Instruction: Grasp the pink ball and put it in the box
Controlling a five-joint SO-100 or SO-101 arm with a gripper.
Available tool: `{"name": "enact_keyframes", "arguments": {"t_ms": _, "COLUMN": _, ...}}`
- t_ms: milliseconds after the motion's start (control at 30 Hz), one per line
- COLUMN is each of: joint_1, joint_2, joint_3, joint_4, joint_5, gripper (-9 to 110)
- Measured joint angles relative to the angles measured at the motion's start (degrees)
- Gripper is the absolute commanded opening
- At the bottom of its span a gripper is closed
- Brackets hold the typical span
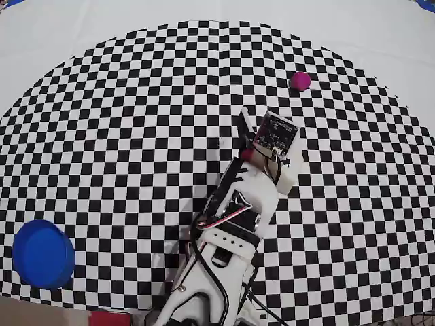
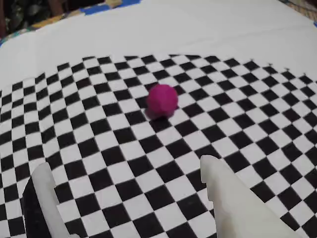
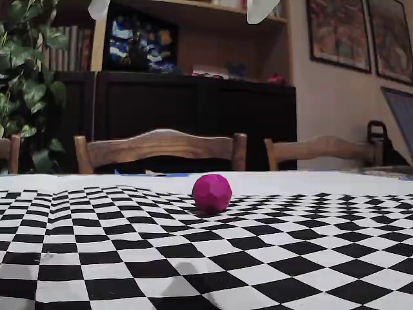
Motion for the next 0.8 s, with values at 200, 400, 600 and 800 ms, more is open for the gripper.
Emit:
{"name": "enact_keyframes", "arguments": {"t_ms": 200, "joint_1": 0.2, "joint_2": -6.2, "joint_3": -3.1, "joint_4": -1.1, "joint_5": 0.0, "gripper": 35}}
{"name": "enact_keyframes", "arguments": {"t_ms": 400, "joint_1": 0.2, "joint_2": -13.3, "joint_3": -7.2, "joint_4": -2.7, "joint_5": 0.0, "gripper": 35}}
{"name": "enact_keyframes", "arguments": {"t_ms": 600, "joint_1": 0.2, "joint_2": -19.7, "joint_3": -10.9, "joint_4": -3.5, "joint_5": 0.0, "gripper": 35}}
{"name": "enact_keyframes", "arguments": {"t_ms": 800, "joint_1": 0.2, "joint_2": -22.9, "joint_3": -12.8, "joint_4": -4.0, "joint_5": 0.0, "gripper": 35}}
